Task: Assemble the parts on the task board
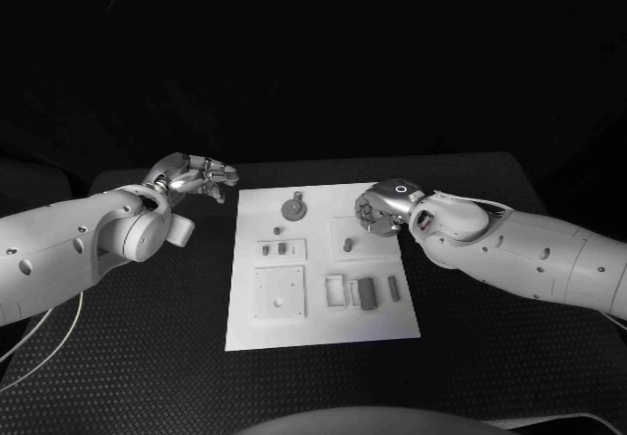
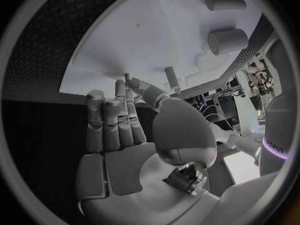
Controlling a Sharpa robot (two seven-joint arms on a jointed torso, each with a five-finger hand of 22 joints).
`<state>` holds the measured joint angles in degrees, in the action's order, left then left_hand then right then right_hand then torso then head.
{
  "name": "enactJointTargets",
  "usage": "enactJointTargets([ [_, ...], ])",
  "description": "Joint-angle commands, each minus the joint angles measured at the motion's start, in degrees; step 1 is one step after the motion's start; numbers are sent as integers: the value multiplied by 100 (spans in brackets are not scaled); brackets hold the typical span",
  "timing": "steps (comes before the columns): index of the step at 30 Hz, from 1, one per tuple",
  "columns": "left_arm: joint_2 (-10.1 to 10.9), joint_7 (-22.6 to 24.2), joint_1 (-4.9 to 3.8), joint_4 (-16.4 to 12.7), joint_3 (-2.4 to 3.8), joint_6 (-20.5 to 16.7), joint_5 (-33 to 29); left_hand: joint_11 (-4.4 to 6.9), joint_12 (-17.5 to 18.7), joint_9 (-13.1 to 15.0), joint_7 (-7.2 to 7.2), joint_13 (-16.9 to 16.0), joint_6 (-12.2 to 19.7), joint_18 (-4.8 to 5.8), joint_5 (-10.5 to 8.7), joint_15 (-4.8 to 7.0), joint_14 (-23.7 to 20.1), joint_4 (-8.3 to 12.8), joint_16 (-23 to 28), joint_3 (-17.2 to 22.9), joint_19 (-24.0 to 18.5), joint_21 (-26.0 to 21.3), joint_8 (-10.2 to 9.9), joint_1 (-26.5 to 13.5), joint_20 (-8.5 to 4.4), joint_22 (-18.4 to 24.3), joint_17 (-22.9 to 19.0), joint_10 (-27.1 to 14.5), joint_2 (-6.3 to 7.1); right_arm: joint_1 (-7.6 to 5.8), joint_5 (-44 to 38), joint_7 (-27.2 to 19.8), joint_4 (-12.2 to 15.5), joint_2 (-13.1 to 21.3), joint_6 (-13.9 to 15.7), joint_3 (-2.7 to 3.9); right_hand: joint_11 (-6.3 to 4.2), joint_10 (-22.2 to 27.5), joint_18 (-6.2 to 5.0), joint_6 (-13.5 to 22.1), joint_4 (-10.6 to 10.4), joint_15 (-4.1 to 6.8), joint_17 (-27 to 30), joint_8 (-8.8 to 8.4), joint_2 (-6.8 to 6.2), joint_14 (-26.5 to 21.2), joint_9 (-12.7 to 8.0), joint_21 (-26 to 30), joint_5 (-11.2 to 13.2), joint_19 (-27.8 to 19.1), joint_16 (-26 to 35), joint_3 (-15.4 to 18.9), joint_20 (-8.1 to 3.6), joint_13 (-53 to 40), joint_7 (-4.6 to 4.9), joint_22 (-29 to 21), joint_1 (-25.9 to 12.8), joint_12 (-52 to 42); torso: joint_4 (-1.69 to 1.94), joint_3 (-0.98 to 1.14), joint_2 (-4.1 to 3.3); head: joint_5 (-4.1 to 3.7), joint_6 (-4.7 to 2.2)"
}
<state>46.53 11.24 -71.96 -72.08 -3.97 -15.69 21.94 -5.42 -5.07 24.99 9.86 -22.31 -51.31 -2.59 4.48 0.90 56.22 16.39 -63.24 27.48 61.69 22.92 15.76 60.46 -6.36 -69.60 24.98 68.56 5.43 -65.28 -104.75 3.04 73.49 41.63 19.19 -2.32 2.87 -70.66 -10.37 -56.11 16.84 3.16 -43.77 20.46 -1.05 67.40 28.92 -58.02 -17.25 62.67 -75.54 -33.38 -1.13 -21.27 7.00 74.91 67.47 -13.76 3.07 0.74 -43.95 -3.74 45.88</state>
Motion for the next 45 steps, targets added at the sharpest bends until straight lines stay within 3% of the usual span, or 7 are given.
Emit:
enactJointTargets([
  [1, -9, 14, -5, 11, 4, 105, 4, 6, 29, -9, 13, -11, 33, -120, -3, -14, 46, 8, 21, -35, 55, -33, 4, -15, -5, 9, 7, -38, 5, -19, -15, -21, 48, 20, -32, 36, 10, -45, -463, -40, -4, 9, -9, 39, 67, 31, 3, -29, -19, 3, 10, -20, -35, 8, 9, 106, 120, 29, -1, 0, -1, 21, -20],
  [10, -5, -7, -5, 44, 4, 127, 4, 2, 35, -12, 16, -16, 41, -121, -3, -16, 44, 8, 24, -43, 56, -38, 1, -16, -4, 9, 9, -49, 10, -122, 308, -14, 203, 138, -182, 107, 7, -53, -463, -47, -3, 13, -9, 38, 66, 38, 3, -32, -21, 7, 13, -23, -37, 3, 6, 106, 122, 35, -1, 0, -2, 29, 6],
  [17, 10, -29, -6, 53, 4, 138, 4, -2, 42, -14, 20, -21, 50, -121, -2, -20, 43, 7, 26, -51, 56, -44, -3, -20, -2, 10, 11, -63, 13, -241, 738, 3, 574, 371, -329, 215, 7, -55, -463, -46, -4, 14, -9, 35, 72, 38, 2, -33, -22, 5, 17, -26, -38, 1, 6, 105, 122, 42, -4, -7, 1, 52, 17],
  [24, -13, -20, -6, 90, 4, 132, 4, -4, 47, -16, 23, -25, 57, -122, -2, -22, 41, 7, 28, -55, 56, -48, -6, -19, -1, 11, 12, -71, 14, -340, 807, 23, 1062, 410, -425, 256, 6, -57, -463, -47, -4, 15, -9, 33, 75, 36, 1, -32, -22, 3, 21, -28, -39, -1, 7, 104, 120, 47, -3, -6, 8, 160, 11],
  [32, -51, -18, -6, 141, 4, 91, -7, -5, 49, -23, 32, -35, 82, -124, 0, -23, 42, 9, 30, -61, 59, -54, -18, -15, 1, 12, 16, -75, 21, -340, 807, 4, 1492, 25, -641, 253, 6, -62, -463, -47, -5, 15, -8, 29, 83, 33, -1, -31, -22, -2, 27, -30, -39, -6, 8, 103, 113, 55, 4, 0, 2, 371, -3],
  [37, -97, -11, -6, 208, 4, 79, -23, -6, 49, -26, 36, -40, 92, -125, 1, -24, 41, 9, 31, -63, 60, -57, -22, -12, 2, 12, 17, -77, 24, -340, 856, -75, 1392, -336, -733, 189, 7, -62, -463, -43, -6, 14, -8, 22, 92, 27, -3, -28, -23, -9, 34, -33, -38, -9, 10, 101, 105, 65, -17, -12, 15, 524, 9],
  [45, -259, -1, -6, 376, 4, 91, -36, -6, 50, -28, 40, -44, 98, -125, 1, -25, 41, 6, 33, -65, 61, -60, -25, -14, 3, 12, 18, -78, 22, -258, 630, -170, 1081, -921, -770, -87, 8, -61, -463, -38, -4, 14, -9, 14, 108, 18, -6, -23, -23, -19, 43, -39, -38, -12, 13, 99, 97, 80, -13, -10, 45, 775, 49],
])
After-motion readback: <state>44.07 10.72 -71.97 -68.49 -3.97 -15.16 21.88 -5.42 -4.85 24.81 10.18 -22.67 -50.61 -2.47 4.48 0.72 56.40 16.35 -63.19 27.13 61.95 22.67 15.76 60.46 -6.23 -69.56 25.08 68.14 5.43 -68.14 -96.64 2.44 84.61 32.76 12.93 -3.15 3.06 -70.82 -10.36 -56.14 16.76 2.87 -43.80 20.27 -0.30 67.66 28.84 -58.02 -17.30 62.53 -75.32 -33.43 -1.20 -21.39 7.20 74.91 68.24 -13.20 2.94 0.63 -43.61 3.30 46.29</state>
